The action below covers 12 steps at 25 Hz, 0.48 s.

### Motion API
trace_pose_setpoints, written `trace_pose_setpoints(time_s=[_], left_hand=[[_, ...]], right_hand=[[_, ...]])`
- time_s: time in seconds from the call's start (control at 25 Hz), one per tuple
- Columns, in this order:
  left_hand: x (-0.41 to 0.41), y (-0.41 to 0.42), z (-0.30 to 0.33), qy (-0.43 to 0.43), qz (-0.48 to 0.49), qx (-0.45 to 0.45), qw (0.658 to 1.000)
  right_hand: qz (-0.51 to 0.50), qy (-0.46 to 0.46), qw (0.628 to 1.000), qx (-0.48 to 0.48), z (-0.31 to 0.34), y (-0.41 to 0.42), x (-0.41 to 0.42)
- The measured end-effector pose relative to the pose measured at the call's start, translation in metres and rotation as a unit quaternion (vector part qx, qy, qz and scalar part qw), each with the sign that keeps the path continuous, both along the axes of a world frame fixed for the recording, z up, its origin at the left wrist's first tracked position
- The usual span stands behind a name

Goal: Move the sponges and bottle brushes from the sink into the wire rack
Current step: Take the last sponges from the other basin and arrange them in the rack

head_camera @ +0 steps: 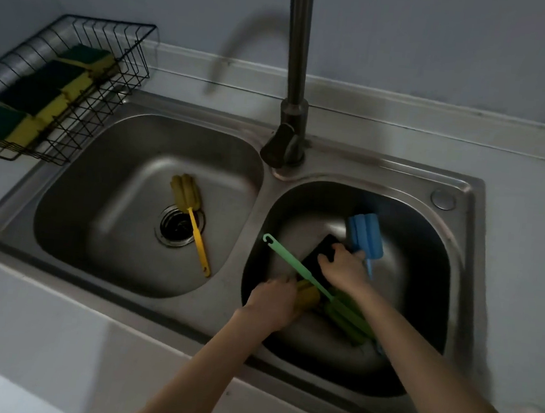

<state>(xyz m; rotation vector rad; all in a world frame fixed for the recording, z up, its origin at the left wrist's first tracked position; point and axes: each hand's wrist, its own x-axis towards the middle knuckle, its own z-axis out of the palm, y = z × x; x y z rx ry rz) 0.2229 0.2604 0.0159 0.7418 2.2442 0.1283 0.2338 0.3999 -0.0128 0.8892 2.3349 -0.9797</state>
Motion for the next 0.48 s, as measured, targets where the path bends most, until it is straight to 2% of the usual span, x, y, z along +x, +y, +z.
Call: trace_pose_setpoints(time_s=[0.24,0.36,0.48], left_hand=[[-0.005,0.001,-0.012,-0.007,-0.018,-0.037,0.999],[-0.007,0.0,-0.011,-0.004,-0.012,-0.023,1.0],[-0.007,0.0,-0.005,0.008,-0.015,-0.002,1.0]], right_hand=[[-0.069,-0.002,0.997,0.023,-0.006,-0.015,-0.009],[-0.087,0.006,0.996,0.032,-0.005,-0.022,-0.011],[-0.094,-0.002,0.996,0.004,-0.004,-0.018,-0.012]])
